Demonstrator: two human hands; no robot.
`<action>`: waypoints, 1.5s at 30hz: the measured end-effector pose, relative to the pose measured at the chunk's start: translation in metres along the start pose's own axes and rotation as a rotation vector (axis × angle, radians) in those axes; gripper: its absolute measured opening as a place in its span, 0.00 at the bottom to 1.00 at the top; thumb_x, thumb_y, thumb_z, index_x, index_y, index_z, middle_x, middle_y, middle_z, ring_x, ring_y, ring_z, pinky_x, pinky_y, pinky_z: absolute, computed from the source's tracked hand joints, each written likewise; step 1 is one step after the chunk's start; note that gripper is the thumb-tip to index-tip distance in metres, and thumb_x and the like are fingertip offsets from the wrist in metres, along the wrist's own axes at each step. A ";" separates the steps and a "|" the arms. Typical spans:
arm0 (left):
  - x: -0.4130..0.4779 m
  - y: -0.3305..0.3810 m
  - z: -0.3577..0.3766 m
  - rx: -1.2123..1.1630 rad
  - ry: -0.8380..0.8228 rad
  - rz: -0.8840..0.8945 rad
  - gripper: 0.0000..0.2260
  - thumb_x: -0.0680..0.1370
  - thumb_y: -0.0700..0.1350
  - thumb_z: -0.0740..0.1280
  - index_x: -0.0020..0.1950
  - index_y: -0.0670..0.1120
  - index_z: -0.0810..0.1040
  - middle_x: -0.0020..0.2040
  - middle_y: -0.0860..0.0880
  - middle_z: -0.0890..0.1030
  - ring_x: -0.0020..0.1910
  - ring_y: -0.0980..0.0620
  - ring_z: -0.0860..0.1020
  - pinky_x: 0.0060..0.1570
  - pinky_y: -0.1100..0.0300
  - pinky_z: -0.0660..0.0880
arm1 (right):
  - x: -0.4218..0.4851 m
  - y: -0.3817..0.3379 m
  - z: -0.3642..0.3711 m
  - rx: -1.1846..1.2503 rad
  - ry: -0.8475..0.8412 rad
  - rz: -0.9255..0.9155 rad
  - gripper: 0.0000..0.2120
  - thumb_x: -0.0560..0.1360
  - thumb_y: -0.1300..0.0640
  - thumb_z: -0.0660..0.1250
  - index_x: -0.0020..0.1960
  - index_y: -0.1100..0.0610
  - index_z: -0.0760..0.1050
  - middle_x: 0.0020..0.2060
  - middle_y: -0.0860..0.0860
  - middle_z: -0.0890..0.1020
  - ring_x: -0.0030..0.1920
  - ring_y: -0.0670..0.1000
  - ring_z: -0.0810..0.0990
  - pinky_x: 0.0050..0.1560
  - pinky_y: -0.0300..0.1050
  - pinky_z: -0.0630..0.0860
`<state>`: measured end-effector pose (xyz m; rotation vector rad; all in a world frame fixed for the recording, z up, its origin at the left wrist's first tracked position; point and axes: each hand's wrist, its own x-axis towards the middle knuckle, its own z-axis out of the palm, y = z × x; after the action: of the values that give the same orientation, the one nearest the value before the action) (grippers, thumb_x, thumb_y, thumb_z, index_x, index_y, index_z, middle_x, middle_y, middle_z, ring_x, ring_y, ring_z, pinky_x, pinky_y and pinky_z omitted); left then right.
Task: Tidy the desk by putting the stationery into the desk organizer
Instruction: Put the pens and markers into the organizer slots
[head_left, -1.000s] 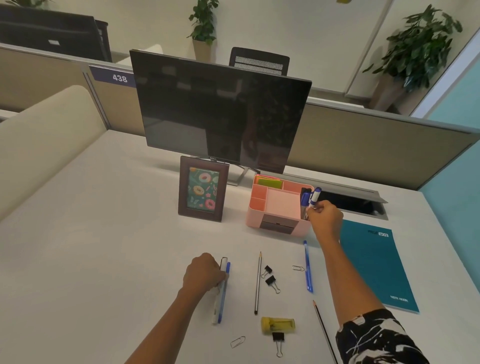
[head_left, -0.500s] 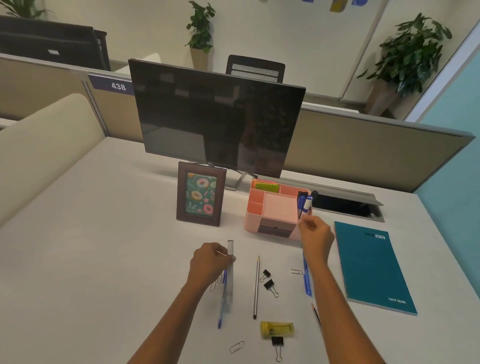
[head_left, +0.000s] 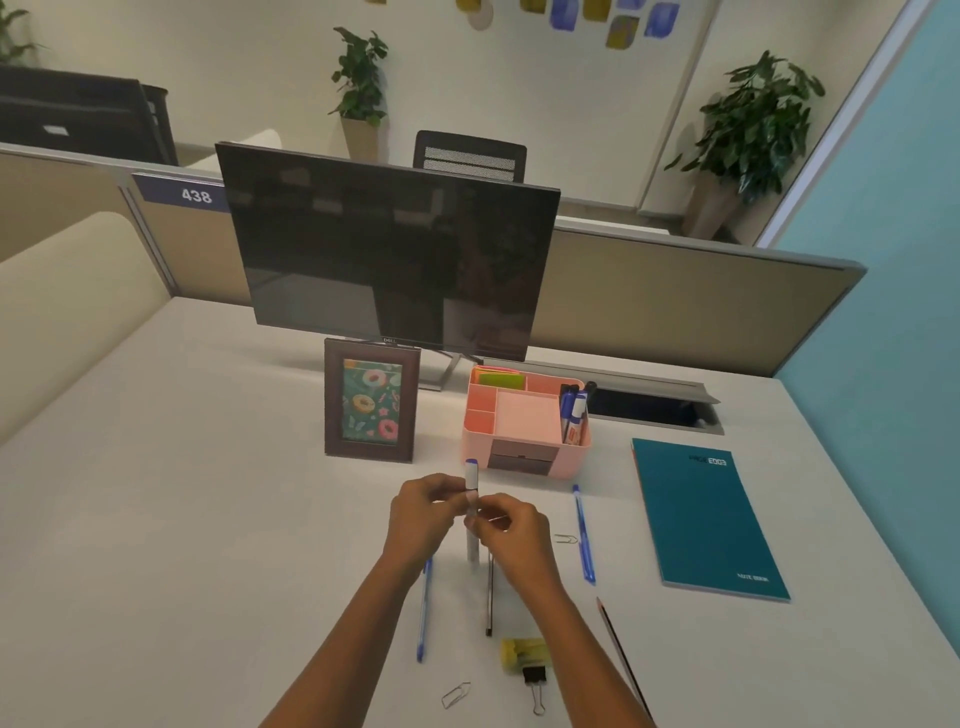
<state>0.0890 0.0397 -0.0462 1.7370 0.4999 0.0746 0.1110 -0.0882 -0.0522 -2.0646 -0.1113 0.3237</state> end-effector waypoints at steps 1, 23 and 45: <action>-0.001 0.000 0.000 -0.011 0.002 0.007 0.04 0.74 0.46 0.73 0.43 0.56 0.80 0.42 0.52 0.84 0.45 0.50 0.83 0.44 0.59 0.79 | 0.001 0.000 -0.001 -0.015 -0.007 -0.012 0.14 0.73 0.52 0.70 0.56 0.57 0.79 0.49 0.52 0.84 0.48 0.51 0.81 0.56 0.46 0.79; -0.014 -0.067 -0.021 0.795 -0.059 -0.393 0.23 0.63 0.63 0.75 0.44 0.48 0.74 0.40 0.51 0.80 0.40 0.52 0.81 0.40 0.61 0.76 | 0.113 -0.005 -0.104 -0.073 0.576 -0.030 0.12 0.74 0.53 0.68 0.53 0.60 0.76 0.48 0.56 0.83 0.45 0.53 0.81 0.44 0.45 0.77; -0.002 -0.074 -0.012 0.848 -0.077 -0.390 0.15 0.69 0.57 0.73 0.45 0.47 0.77 0.38 0.52 0.80 0.36 0.54 0.78 0.34 0.64 0.71 | 0.135 0.026 -0.084 -0.275 0.511 0.038 0.15 0.73 0.51 0.69 0.51 0.62 0.80 0.45 0.58 0.83 0.43 0.56 0.81 0.47 0.51 0.80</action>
<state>0.0623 0.0603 -0.1132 2.4048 0.8841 -0.5537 0.2620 -0.1433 -0.0601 -2.3590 0.2047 -0.2144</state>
